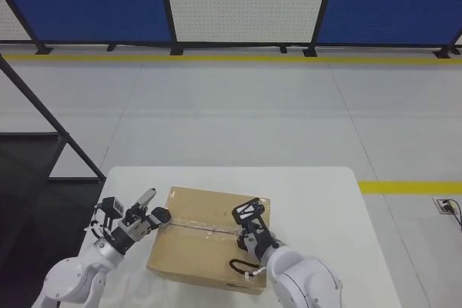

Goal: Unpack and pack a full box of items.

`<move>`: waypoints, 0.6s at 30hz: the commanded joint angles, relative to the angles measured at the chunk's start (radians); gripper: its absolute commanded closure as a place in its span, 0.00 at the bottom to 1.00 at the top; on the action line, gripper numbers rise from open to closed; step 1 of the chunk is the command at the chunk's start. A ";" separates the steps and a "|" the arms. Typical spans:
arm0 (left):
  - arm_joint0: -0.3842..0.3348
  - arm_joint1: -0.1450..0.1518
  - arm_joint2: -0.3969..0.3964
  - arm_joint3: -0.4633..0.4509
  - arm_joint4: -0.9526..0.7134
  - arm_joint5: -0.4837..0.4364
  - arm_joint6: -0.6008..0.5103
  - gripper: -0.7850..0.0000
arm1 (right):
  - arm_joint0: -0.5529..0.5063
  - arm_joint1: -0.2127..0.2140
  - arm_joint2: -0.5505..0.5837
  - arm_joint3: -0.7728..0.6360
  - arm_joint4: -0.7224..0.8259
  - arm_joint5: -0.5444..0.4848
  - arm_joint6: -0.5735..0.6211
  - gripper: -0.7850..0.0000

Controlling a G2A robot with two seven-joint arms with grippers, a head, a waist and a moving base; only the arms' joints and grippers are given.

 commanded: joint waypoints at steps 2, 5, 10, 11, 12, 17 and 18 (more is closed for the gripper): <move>0.000 0.000 0.002 -0.003 0.004 0.001 0.002 0.00 | -0.026 0.005 0.023 -0.024 0.000 0.005 -0.009 1.00; 0.000 0.000 0.004 -0.007 0.009 0.004 0.002 0.00 | -0.052 0.011 0.048 -0.046 0.006 0.009 -0.018 1.00; 0.000 0.001 -0.003 -0.026 0.018 0.003 0.009 0.00 | -0.097 0.019 0.083 -0.085 0.021 0.012 -0.043 1.00; 0.002 0.002 -0.007 -0.036 0.017 0.001 0.010 0.00 | -0.107 0.020 0.090 -0.095 0.023 0.013 -0.051 1.00; 0.004 0.002 -0.013 -0.046 0.016 -0.002 0.013 0.00 | -0.117 0.022 0.097 -0.105 0.025 0.015 -0.058 1.00; 0.004 0.003 -0.026 -0.121 0.007 -0.012 0.015 0.00 | -0.181 0.029 0.136 -0.165 0.060 0.030 -0.123 1.00; 0.001 0.003 -0.022 -0.134 0.007 -0.010 0.012 0.00 | -0.192 0.030 0.142 -0.175 0.075 0.028 -0.139 1.00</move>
